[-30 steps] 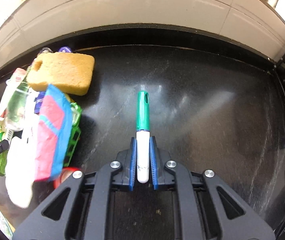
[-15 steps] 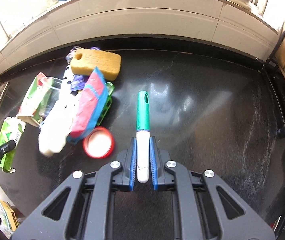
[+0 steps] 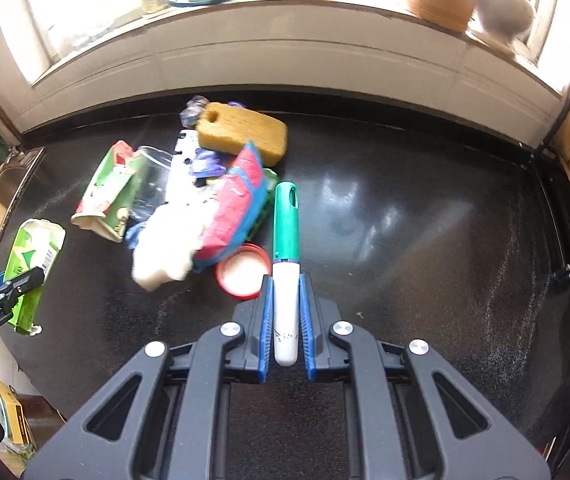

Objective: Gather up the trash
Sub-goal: 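Carry carton and marker to the floor bin and release both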

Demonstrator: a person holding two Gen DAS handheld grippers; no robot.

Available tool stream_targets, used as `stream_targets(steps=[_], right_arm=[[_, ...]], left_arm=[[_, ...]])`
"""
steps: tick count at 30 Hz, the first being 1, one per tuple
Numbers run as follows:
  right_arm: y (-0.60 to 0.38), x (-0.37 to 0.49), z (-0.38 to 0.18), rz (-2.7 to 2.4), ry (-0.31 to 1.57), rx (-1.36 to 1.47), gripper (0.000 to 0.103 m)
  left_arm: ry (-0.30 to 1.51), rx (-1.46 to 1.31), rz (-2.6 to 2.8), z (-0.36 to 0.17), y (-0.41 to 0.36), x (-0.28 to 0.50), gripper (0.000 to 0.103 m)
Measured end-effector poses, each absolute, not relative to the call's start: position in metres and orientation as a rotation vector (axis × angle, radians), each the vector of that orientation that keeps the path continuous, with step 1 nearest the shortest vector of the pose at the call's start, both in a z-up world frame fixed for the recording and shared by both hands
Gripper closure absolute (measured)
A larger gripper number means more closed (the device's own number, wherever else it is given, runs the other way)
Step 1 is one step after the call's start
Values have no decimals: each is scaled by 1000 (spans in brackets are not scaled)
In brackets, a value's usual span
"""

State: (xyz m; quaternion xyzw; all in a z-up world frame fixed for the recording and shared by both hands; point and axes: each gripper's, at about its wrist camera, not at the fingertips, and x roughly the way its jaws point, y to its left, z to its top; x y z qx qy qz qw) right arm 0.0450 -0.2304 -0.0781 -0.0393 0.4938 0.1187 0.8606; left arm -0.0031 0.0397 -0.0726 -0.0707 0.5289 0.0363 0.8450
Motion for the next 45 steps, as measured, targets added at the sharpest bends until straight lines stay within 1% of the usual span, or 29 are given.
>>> stream_targets(steps=[5,9,13,18,21,26,28,31,36,43,44,45], right_arm=[[-170,41,-62,411,1008,-151,89],[-89,28,-57,626,994,-240,89],[4,-1,-63,861,1007,-338,89],[118,-67,-95,1171,1097,-450,89],[170,-115,-114,1299,1139,-529,89],[236,-182,-154,1426,1206,-653,89],[259,-195,-175,1435,1232,-695,89],[282,-211,-201,1449,1248,-749,89],[310,-222,-238,1423,1276,-827,89],[319,-225,-246,1425,1266,-868,89],[319,-226,-245,1427,1269,-870,86],[320,-226,-245,1421,1270,-872,80]], left_arm=[[1057,-203,164,-54,71,-39,71],[1018,-236,285,-46,110,-79,71],[1001,-297,433,-51,158,-135,71],[1006,-425,602,-73,209,-220,71],[1015,-499,696,-94,231,-272,71],[1029,-632,803,-145,259,-345,71],[1028,-693,826,-168,268,-364,71],[1011,-741,817,-197,283,-377,71],[1034,-783,807,-232,295,-391,71],[1044,-807,774,-247,306,-391,68],[1048,-801,775,-248,307,-390,67],[1054,-794,771,-249,308,-388,66]])
